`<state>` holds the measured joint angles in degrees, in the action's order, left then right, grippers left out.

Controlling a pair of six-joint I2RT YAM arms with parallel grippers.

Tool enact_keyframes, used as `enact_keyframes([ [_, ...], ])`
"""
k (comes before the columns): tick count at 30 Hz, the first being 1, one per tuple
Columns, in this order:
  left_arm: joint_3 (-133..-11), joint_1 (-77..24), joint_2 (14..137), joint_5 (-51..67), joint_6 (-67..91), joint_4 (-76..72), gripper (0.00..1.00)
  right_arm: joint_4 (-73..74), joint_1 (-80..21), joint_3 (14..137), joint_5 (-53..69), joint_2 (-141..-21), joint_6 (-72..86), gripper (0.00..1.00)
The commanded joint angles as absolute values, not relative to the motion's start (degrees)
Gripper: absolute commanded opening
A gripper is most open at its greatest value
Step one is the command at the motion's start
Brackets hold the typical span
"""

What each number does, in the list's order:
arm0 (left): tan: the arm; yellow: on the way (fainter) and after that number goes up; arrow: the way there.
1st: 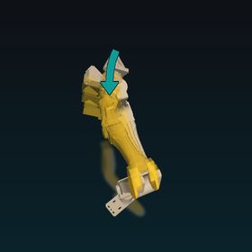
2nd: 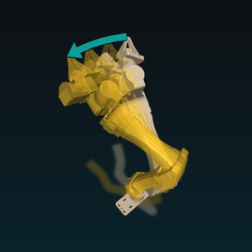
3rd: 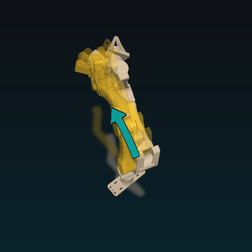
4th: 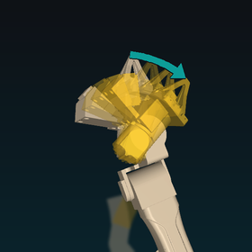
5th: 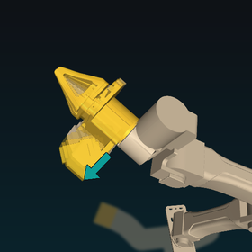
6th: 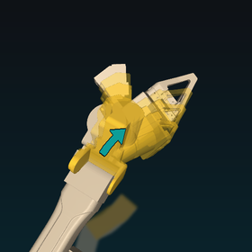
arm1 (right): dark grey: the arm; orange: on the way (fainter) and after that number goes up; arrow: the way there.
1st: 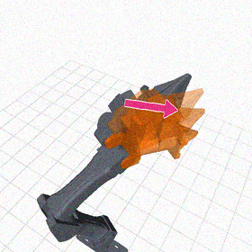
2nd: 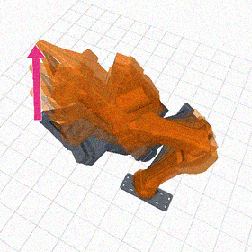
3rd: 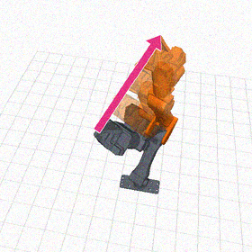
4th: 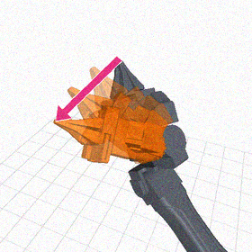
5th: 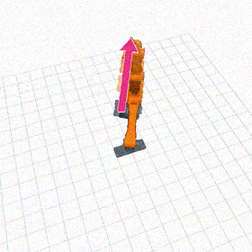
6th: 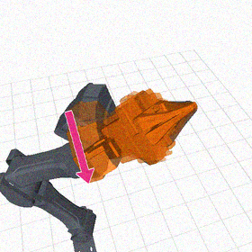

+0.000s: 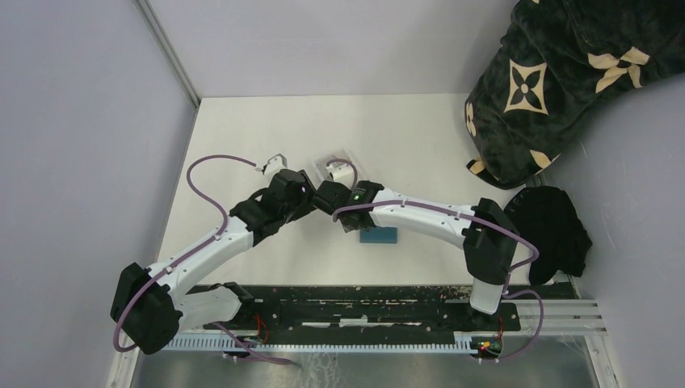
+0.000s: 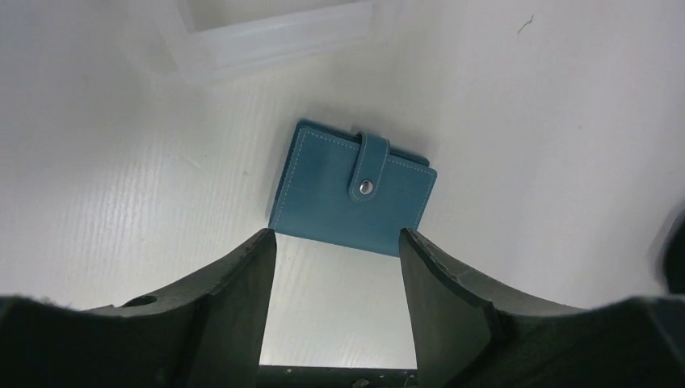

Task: Put the credit cards into the card holder
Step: Place the card holder at the center of the board.

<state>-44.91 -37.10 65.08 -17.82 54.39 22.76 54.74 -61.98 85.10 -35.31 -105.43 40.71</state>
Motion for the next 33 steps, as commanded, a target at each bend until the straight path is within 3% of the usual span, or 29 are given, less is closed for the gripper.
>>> enact_keyframes([
  [1,-45.1,-37.6,64.8,-19.1,57.8,22.2,0.74,52.2,-61.9,85.7,-38.0,-98.8,36.3,0.64],
  [13,-41.8,-54.5,70.6,-23.6,65.0,19.4,0.70,46.3,-48.8,71.4,-33.9,-92.3,30.4,0.62],
  [25,-45.2,-63.4,85.6,-22.6,64.8,13.3,0.58,39.6,-42.0,72.2,-27.5,-99.8,30.9,0.24],
  [33,-47.9,-64.2,91.4,-22.4,63.8,12.5,0.57,37.5,-40.3,73.5,-21.0,-104.9,32.1,0.18],
])
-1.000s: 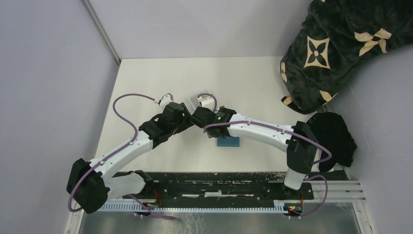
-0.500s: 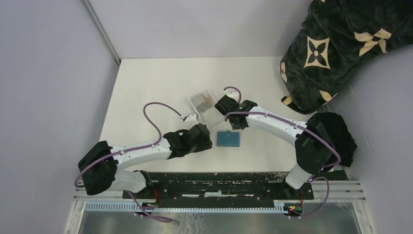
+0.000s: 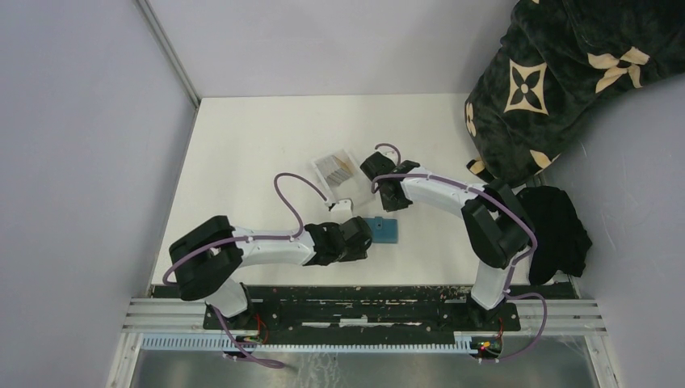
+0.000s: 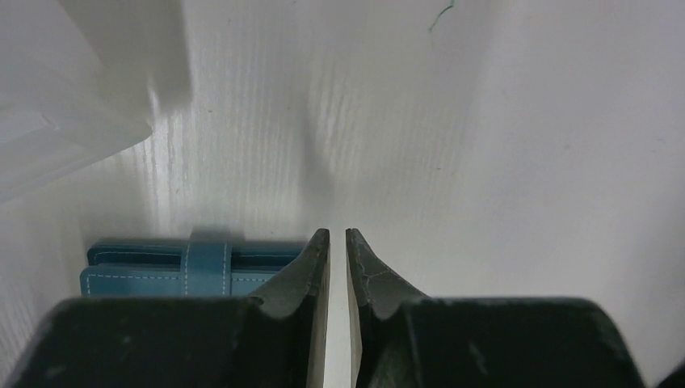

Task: Put the credit cards into the card holder
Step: Place the card holder at the center of the board, then adjust the card holder at the center of the board.

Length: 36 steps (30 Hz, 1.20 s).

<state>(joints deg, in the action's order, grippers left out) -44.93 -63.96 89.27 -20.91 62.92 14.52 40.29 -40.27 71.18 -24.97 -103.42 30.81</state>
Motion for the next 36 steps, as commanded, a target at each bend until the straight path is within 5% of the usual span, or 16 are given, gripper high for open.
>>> enact_keyframes([
  [1,-48.5,-64.2,92.1,-22.7,63.7,13.1,0.57,37.2,-40.1,73.5,-20.4,-105.3,32.3,0.17],
  [36,-55.6,-62.0,98.8,-37.3,62.3,22.3,0.65,36.9,-42.0,60.6,-14.8,-95.6,41.6,0.12],
])
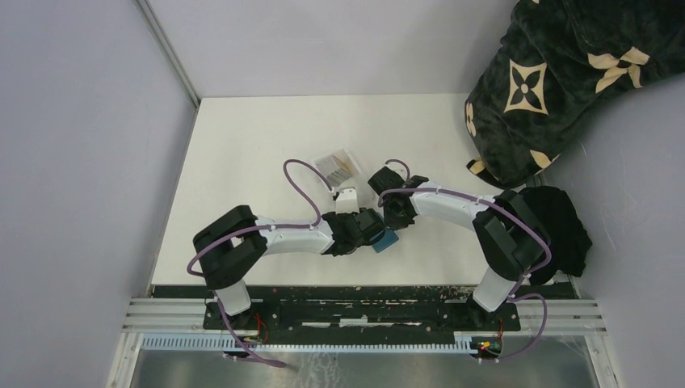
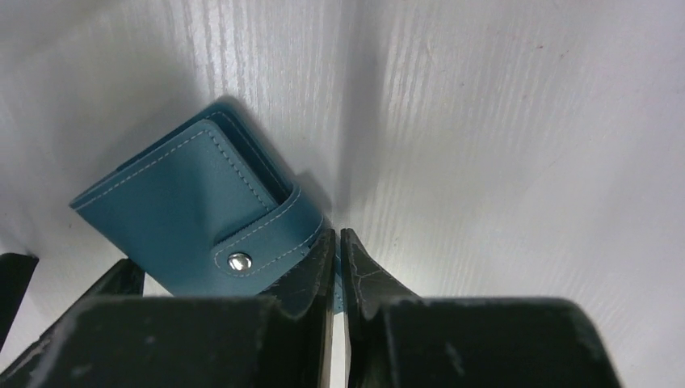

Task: Put the credit cards into the card holder
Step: Adjust the card holder at the center of the board.

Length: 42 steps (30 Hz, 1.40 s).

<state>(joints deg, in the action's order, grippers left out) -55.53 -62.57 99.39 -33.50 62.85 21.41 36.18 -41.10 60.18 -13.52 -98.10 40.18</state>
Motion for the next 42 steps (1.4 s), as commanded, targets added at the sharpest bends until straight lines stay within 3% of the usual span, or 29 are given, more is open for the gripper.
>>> enact_keyframes([
  [1,-55.3,-62.0,98.2,-37.7,62.5,22.3,0.66,37.4,-42.2,61.0,-15.7,-95.6,41.3,0.13],
  [10,-50.3,-62.0,90.0,-40.5,64.0,20.1,0.66,42.0,-43.1,65.9,-23.1,-94.0,36.5,0.40],
  [15,-44.8,-62.1,85.5,-39.8,65.7,15.5,0.65,42.3,-44.9,68.3,-23.2,-93.8,33.5,0.49],
  [25,-36.1,-62.1,81.3,-35.3,66.8,4.3,0.65,43.4,-50.5,72.3,-22.5,-98.2,30.1,0.52],
  [42,-35.7,-62.1,85.3,-30.4,68.1,-1.1,0.65,41.2,-51.0,70.3,-21.7,-101.9,28.6,0.52],
])
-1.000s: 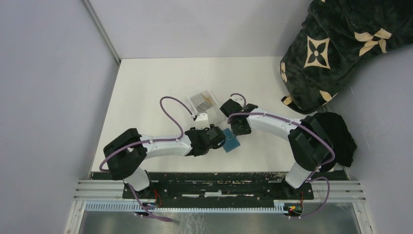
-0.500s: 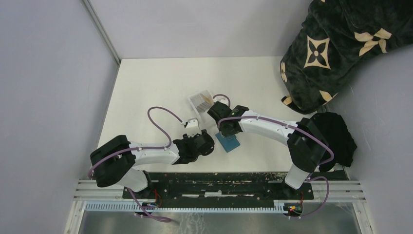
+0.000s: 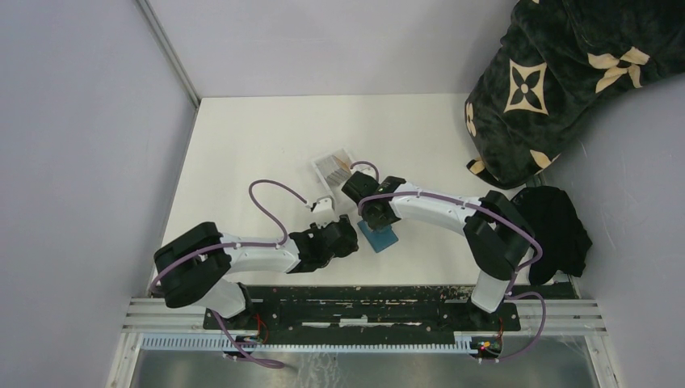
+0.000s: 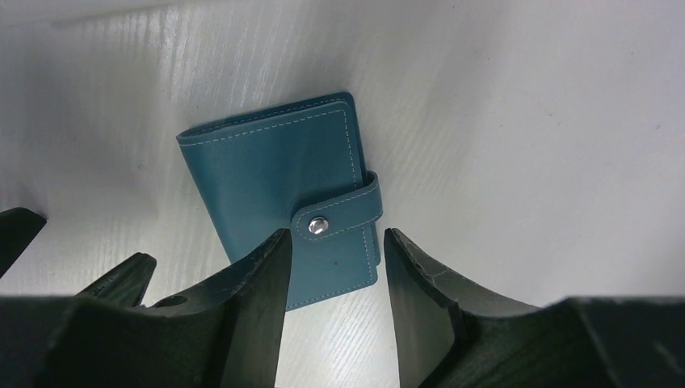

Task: Put the credit cards into the card holder
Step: Adjust the card holder at the center of the board.

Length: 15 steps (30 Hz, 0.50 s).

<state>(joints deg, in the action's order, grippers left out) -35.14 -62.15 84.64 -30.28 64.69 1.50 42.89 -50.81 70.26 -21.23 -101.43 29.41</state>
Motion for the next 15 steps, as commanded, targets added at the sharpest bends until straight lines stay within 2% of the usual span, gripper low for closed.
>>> enact_keyframes([
  [1,-35.7,-62.1,85.5,-30.3,68.2,-1.1,0.65,41.2,-51.0,70.4,-21.7,-102.2,28.5,0.52],
  [15,-36.5,-62.2,86.7,-30.8,68.8,-1.1,0.65,40.6,-51.0,69.9,-20.1,-104.8,27.5,0.53],
])
